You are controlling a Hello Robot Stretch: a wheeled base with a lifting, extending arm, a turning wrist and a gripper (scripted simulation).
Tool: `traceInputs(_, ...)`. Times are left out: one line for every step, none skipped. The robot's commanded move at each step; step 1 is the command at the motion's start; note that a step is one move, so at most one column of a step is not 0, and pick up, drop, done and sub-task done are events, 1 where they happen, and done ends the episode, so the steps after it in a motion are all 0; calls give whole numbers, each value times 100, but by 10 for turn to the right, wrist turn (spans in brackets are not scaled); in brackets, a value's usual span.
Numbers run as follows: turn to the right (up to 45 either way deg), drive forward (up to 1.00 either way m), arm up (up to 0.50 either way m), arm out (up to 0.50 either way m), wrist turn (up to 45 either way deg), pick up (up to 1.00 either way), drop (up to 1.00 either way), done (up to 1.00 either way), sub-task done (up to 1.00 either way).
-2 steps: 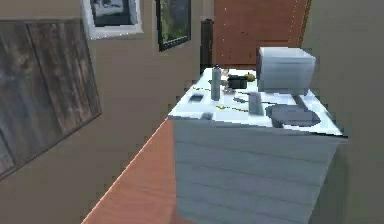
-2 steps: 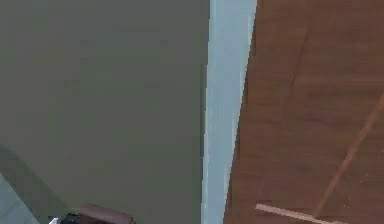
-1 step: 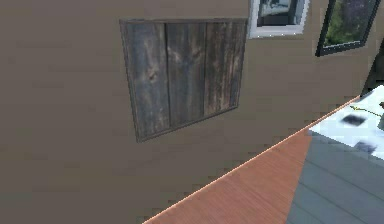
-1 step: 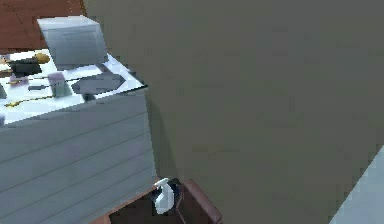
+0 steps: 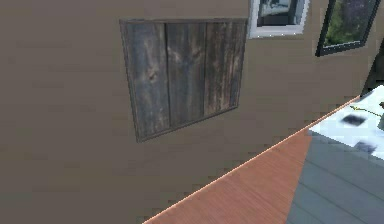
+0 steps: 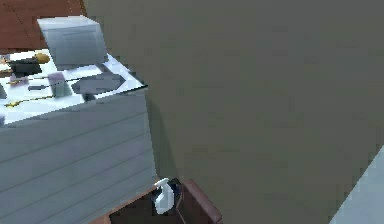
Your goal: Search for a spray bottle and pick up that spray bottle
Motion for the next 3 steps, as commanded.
traceInputs(0,0,0,38,0,0,0,0,0)
traceInputs(0,0,0,0,450,0,0,0,0)
traceInputs(0,0,0,0,450,0,0,0,0)
